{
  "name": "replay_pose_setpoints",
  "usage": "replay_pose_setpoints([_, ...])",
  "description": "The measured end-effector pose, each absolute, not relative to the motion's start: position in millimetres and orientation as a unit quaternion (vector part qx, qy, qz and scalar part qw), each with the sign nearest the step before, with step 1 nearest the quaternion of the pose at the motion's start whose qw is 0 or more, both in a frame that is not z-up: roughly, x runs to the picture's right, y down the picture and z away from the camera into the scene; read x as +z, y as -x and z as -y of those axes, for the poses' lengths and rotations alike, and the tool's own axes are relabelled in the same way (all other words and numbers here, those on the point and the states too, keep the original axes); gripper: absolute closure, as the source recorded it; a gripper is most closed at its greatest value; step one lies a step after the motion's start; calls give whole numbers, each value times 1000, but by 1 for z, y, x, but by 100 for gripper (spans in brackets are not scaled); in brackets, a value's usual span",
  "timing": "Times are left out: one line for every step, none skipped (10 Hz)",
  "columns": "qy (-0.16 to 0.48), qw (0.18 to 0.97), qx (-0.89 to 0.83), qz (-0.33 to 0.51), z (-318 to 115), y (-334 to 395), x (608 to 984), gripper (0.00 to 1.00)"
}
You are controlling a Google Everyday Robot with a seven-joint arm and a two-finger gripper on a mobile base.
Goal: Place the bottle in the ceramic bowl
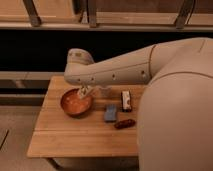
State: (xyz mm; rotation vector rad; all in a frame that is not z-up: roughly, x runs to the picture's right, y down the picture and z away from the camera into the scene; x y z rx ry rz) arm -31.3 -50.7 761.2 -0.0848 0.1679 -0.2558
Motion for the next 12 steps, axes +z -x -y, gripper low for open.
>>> replay_pose_setpoints([44,991,-119,-36,41,43,780,100])
replay_pose_setpoints([44,993,-111,7,33,56,792,100])
replay_pose_setpoints([44,992,-99,65,24,65,809,100])
replay_pose_setpoints([46,989,-90,103,14,66,823,100])
replay_pose_setpoints([46,987,-85,128,8,66,832,100])
replay_pose_setpoints([44,983,-76,163,1,69,841,96])
replay_pose_setpoints([41,980,-72,181,-2,71,846,94])
replay_pose_setpoints([39,978,-68,191,-4,71,848,92])
replay_pose_setpoints([38,978,-67,193,-4,71,849,84])
replay_pose_setpoints([38,978,-67,194,-4,72,849,74])
replay_pose_setpoints([38,978,-67,194,-4,72,849,64])
replay_pose_setpoints([38,978,-67,194,-4,72,848,56])
